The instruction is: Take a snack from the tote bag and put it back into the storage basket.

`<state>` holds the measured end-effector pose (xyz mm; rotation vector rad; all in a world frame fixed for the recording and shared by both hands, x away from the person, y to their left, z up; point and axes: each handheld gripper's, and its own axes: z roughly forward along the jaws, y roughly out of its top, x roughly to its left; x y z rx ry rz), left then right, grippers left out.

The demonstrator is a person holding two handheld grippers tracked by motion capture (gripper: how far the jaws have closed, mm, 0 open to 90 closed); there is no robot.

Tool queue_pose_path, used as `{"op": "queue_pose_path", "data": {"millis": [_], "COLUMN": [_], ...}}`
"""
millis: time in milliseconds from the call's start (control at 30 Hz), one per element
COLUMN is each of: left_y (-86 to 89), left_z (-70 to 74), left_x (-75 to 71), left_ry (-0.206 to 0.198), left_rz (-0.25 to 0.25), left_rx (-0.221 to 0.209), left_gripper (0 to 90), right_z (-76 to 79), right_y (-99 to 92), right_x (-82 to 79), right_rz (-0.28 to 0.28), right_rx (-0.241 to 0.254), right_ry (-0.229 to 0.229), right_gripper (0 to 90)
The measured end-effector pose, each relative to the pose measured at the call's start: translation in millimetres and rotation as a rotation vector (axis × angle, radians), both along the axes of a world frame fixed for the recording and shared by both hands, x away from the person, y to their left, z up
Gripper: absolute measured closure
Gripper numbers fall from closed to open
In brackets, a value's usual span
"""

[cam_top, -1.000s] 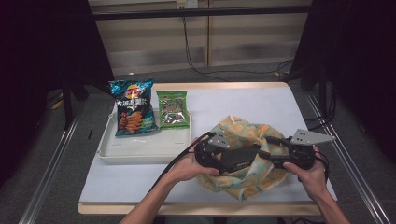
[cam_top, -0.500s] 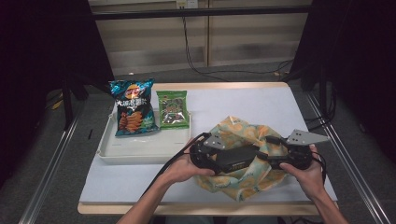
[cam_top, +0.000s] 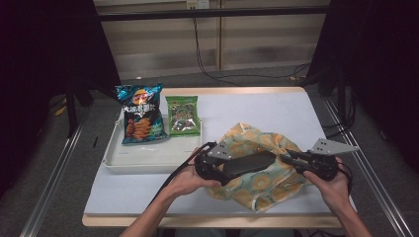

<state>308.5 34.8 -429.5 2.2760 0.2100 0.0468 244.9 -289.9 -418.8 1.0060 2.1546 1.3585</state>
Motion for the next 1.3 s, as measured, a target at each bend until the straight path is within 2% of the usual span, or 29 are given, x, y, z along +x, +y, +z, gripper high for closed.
{"op": "queue_pose_path", "data": {"millis": [100, 167, 233, 300, 400, 500, 533, 633, 667, 767, 833, 1300], "left_y": [2.6, 6.1, 9.1, 11.5, 12.7, 11.8, 12.0, 11.4, 11.0, 10.4, 9.6, 7.5], "left_z": [2.1, 4.6, 5.6, 7.2, 9.1, 10.1, 11.1, 10.5, 10.5, 12.5, 13.6, 17.3], "left_x": [0.1, 2.4, 4.0, 4.5, 4.0, 1.6, 1.2, 1.1, 0.7, 0.2, -0.5, -2.3], "left_ry": [-0.009, -0.001, 0.01, 0.01, 0.006, 0.01, 0.001, 0.004, 0.009, -0.011, -0.008, -0.017], "left_rz": [0.007, 0.019, 0.026, 0.031, 0.014, -0.006, -0.008, -0.008, -0.011, -0.02, -0.014, -0.05], "left_rx": [-0.007, -0.024, -0.052, -0.056, -0.07, -0.106, -0.089, -0.102, -0.118, -0.116, -0.128, -0.156], "left_gripper": [43.0, 43.1, 43.0, 43.1, 43.1, 43.2, 43.1, 43.1, 43.1, 43.1, 43.1, 43.2], "right_z": [0.8, 0.5, 0.2, -0.1, -1.1, -2.5, -3.3, -6.2, -7.3, -10.5, -12.1, -17.1], "right_y": [-4.8, -5.9, -6.7, -7.6, -9.4, -13.2, -13.9, -13.7, -12.9, -9.7, -7.5, -9.5], "right_x": [-2.0, -2.4, -2.2, -2.1, -1.2, 0.4, 0.9, 1.8, 2.3, 3.6, 4.4, 9.4], "right_rz": [-0.004, -0.021, -0.032, -0.037, -0.053, -0.063, -0.063, -0.059, -0.054, -0.039, -0.027, -0.037], "right_rx": [-0.002, -0.017, -0.029, -0.032, -0.029, -0.026, -0.02, -0.02, -0.024, -0.025, -0.033, -0.036], "right_ry": [-0.001, -0.006, -0.005, -0.004, -0.008, -0.005, -0.003, 0.006, 0.008, 0.024, 0.028, 0.042], "right_gripper": [82.7, 85.7, 87.2, 87.7, 87.9, 87.7, 87.4, 86.7, 86.3, 85.1, 84.7, 82.2]}}
